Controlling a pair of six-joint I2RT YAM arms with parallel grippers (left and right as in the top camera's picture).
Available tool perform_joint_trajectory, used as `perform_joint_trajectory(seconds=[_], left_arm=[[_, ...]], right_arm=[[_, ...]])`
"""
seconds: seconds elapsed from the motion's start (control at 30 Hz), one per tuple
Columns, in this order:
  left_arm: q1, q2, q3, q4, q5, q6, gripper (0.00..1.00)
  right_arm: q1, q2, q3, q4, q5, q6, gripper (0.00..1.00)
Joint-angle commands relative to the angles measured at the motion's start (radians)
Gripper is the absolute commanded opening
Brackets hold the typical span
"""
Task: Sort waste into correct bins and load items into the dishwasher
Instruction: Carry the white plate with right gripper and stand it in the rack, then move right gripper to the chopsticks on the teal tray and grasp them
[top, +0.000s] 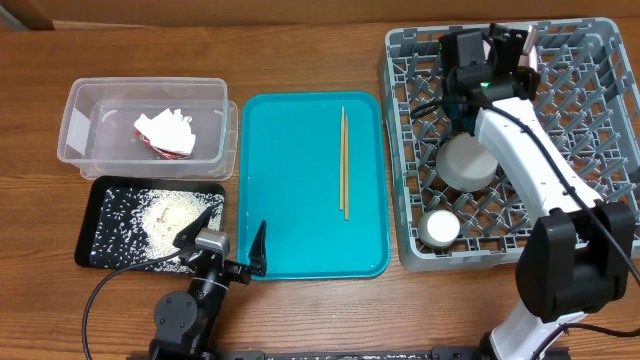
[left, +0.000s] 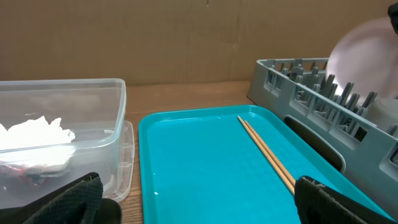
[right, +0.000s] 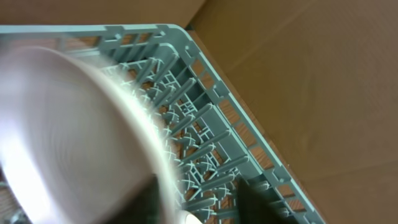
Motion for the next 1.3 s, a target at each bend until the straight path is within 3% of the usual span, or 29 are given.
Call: perform_joint_trajectory(seconds=[0.0, 0.17, 0.3, 0.33, 0.37, 0.47, 0.57, 0.67, 0.83, 0.93, 1.2, 1.23, 1.27], left_arm=[[0.003, -0.011, -0.005, 0.0, 0.0, -0.014, 1.0], [0.003, -0.01, -0.005, 0.0, 0.0, -0.014, 1.0], [0.003, -0.01, -0.005, 0.0, 0.0, -0.014, 1.0], [0.003, -0.01, -0.005, 0.0, 0.0, -0.014, 1.0], [0.003, -0.01, -0.005, 0.0, 0.0, -0.014, 1.0], [0.003, -0.01, -0.005, 0.0, 0.0, -0.014, 1.0], [0.003, -0.011, -0.005, 0.0, 0.0, -0.014, 1.0], [0.003, -0.01, -0.005, 0.0, 0.0, -0.014, 1.0], [0.003, -0.01, -0.005, 0.0, 0.0, -0.014, 1.0], [0.003, -0.01, -0.005, 0.0, 0.0, -0.014, 1.0], [0.003, -0.011, -0.005, 0.0, 0.0, -0.014, 1.0], [0.003, -0.01, -0.005, 0.0, 0.0, -0.014, 1.0], [0.003, -0.01, -0.005, 0.0, 0.0, -0.014, 1.0]], right_arm=[[0.038, -0.012, 0.009, 0.003, 0.006, -0.039, 0.6], [0.165, -0.057, 0.018, -0.077, -0.121, -0.033, 0.71], [0.301, -0.092, 0.035, -0.163, -0.529, -0.006, 0.71], [0.362, -0.099, 0.035, -0.177, -0.788, -0.006, 0.71], [0.392, -0.097, 0.035, -0.172, -0.916, -0.003, 0.71], [0.45, -0.067, 0.034, -0.127, -1.119, 0.05, 0.68], [0.485, -0.018, 0.034, -0.117, -1.094, 0.072, 0.61], [0.493, 0.053, 0.034, -0.121, -1.077, 0.143, 0.59], [0.483, 0.19, 0.034, -0.093, -0.943, 0.148, 0.57], [0.483, 0.244, 0.034, -0.078, -0.923, 0.147, 0.52], [0.483, 0.281, 0.034, -0.073, -0.898, 0.147, 0.48], [0.483, 0.281, 0.034, -0.075, -0.899, 0.147, 0.45], [0.483, 0.281, 0.034, -0.077, -0.907, 0.146, 0.35]])
